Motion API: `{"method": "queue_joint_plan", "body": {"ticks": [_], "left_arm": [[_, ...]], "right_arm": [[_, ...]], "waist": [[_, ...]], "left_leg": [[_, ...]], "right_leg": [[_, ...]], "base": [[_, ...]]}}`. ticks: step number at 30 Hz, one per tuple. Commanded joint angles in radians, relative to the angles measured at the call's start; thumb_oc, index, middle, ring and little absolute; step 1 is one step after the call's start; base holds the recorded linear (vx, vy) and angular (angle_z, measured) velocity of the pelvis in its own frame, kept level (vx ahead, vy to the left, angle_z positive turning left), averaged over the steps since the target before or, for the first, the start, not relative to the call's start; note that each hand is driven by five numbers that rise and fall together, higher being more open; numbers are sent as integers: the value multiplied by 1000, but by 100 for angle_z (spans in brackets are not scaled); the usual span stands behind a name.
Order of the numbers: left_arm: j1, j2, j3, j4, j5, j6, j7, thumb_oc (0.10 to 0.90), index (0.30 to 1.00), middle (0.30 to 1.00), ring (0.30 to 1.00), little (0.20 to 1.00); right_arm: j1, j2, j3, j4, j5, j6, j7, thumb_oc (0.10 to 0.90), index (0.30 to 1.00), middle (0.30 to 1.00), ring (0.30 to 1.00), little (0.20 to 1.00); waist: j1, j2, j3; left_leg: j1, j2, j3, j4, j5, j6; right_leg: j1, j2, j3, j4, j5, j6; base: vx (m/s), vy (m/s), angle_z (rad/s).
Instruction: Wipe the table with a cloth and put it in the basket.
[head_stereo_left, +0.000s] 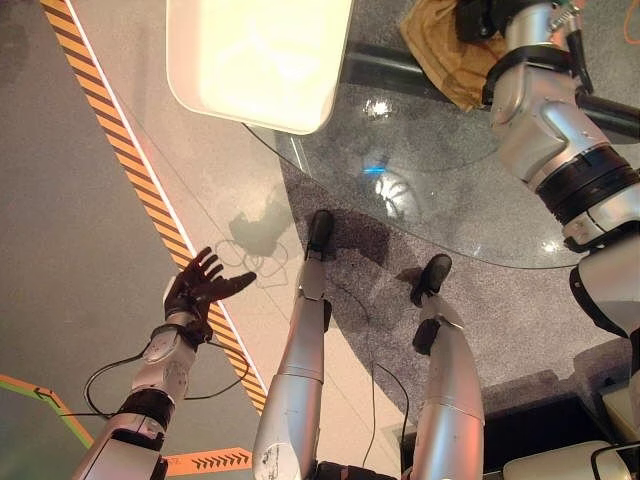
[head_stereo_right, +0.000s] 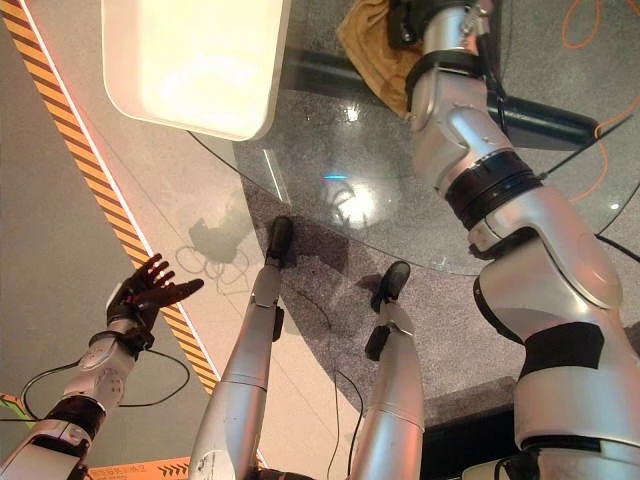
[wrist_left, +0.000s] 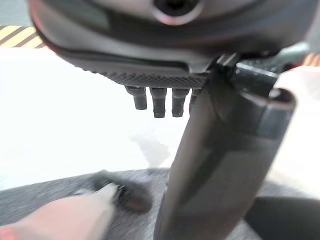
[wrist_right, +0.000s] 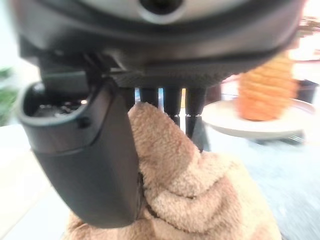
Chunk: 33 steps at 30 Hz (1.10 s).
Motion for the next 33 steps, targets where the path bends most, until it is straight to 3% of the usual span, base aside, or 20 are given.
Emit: {"method": "queue_joint_plan", "body": {"ticks": [1, 8, 18, 22, 28, 33], "left_arm": [[-20, 47, 91, 11, -54, -93, 100, 800, 900, 900, 900, 900], [-77, 56, 154, -43, -63, -176, 207, 800, 900, 900, 900, 900], [-195, 98, 273, -121, 52, -312, 537, 800, 900, 900, 900, 900], [-240, 121, 307, -197, 204, -370, 731, 800, 900, 900, 900, 900], [-282, 104, 344, -366, 512, -401, 968, 800, 900, 900, 900, 900], [-279, 76, 337, -504, 616, -423, 965, 800, 900, 900, 900, 900]], "right_arm": [[17, -155, -37, -20, 40, 3, -98, 100, 300, 300, 300, 200], [141, -177, -159, -153, 53, -34, -121, 100, 300, 300, 300, 200], [301, -157, -293, -312, 38, -39, -139, 100, 300, 300, 300, 200], [381, -149, -363, -391, 12, -45, -139, 100, 300, 300, 300, 200], [499, -123, -470, -513, -46, -81, -125, 100, 300, 300, 300, 200], [565, -92, -526, -598, -97, -106, -103, 100, 300, 300, 300, 200]], "waist": [[-14, -14, -8], [-43, -10, -8], [-79, -19, -8], [-92, -25, -8], [-108, -40, -8], [-117, -47, -8]], "left_leg": [[-2, -113, 103, 47, -78, 122], [16, -109, 117, 42, -82, 119], [40, -101, 132, 44, -89, 113], [46, -100, 135, 46, -94, 110], [52, -97, 140, 52, -102, 107], [66, -94, 144, 51, -107, 107]], "right_leg": [[4, 102, -47, -102, 66, -39], [5, 105, -24, -88, 49, -44], [13, 120, 6, -65, 24, -52], [18, 125, 16, -62, 19, -52], [26, 134, 31, -59, 15, -51], [35, 142, 42, -55, 14, -49]], "base": [[-74, 52, -3], [-16, 26, -4], [-1, 0, -4], [0, 0, 0], [0, 0, 0], [2, -3, -2]]}}
